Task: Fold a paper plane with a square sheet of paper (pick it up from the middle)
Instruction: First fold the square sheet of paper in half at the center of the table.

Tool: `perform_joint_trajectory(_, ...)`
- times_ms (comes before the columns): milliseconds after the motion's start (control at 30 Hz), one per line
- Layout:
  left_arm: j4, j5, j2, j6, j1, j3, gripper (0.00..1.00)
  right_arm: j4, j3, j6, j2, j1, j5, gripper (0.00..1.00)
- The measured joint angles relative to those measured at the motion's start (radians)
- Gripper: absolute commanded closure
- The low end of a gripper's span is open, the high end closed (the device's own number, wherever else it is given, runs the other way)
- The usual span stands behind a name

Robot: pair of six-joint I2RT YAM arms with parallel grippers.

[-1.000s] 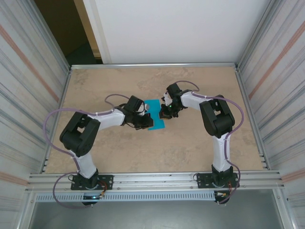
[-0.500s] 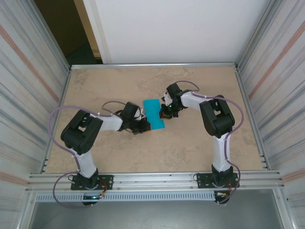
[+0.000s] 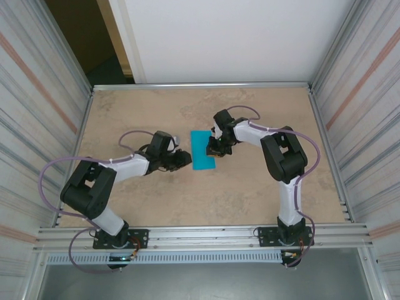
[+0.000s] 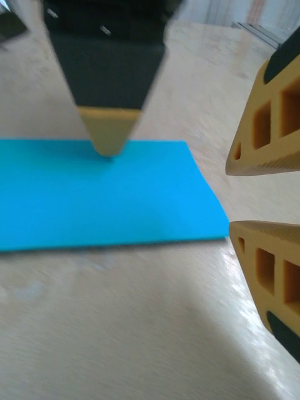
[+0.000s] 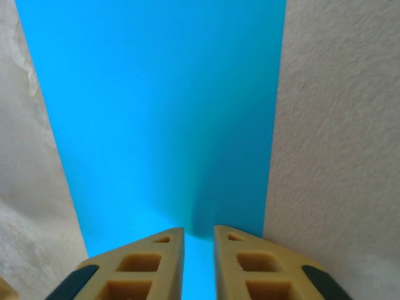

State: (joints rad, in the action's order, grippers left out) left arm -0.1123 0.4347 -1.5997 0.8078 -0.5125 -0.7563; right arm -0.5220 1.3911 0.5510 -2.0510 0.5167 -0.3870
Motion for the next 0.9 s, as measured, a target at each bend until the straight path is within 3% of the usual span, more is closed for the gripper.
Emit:
perform_joint_trajectory(167, -0.062, 0.01, -0.073, 0.013, 0.002, -0.063, 0.73, 0.074, -0.124, 0.1, 0.145, -0.014, 0.021, 0.56)
perform_joint_trajectory(267, -0.077, 0.034, -0.138, 0.014, 0.003, -0.106, 0.72, 0.159, -0.235, 0.159, 0.262, -0.045, 0.016, 0.52)
perform_joint_trajectory(600, -0.093, 0.07, -0.274, 0.02, 0.003, -0.22, 0.72, 0.317, -0.499, 0.253, 0.383, -0.169, -0.041, 0.51)
perform_joint_trajectory(900, -0.039, 0.038, -0.324, 0.026, 0.003, -0.259, 0.72, 0.32, -0.491, 0.224, 0.385, -0.163, -0.139, 0.55)
